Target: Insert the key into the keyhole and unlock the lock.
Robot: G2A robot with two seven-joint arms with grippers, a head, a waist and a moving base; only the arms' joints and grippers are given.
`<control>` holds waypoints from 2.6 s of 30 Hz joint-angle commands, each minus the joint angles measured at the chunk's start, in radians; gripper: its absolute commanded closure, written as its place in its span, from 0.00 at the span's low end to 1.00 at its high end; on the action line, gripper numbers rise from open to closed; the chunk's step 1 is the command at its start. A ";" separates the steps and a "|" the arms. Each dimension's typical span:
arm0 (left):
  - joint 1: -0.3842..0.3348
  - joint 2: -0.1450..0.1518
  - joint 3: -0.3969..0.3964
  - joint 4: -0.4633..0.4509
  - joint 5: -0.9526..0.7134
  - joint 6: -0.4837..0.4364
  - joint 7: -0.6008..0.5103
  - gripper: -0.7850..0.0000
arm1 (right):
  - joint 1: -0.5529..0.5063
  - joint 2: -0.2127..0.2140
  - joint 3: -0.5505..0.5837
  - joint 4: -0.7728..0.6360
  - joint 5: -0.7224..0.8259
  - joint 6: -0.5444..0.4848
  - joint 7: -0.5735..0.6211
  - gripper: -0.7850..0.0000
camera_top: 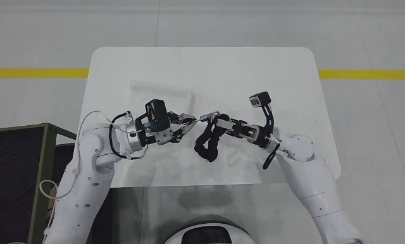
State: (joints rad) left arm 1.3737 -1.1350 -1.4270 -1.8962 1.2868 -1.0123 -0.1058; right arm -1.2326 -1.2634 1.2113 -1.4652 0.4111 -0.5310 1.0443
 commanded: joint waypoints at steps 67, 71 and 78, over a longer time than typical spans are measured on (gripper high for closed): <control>0.048 0.027 0.026 0.094 0.616 0.326 0.655 0.00 | -0.210 0.016 0.107 -0.240 -1.484 0.469 -0.972 0.00; 0.048 0.027 0.026 0.094 0.616 0.326 0.655 0.00 | -0.215 0.016 0.102 -0.251 -1.490 0.469 -0.982 0.04; 0.048 0.027 0.026 0.094 0.616 0.326 0.655 0.00 | -0.214 0.016 0.102 -0.249 -1.490 0.468 -0.981 0.00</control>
State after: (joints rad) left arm 1.4213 -1.1084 -1.4006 -1.8017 1.9030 -0.6859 0.5489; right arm -1.4467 -1.2476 1.3137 -1.7147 -1.0793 -0.0631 0.0637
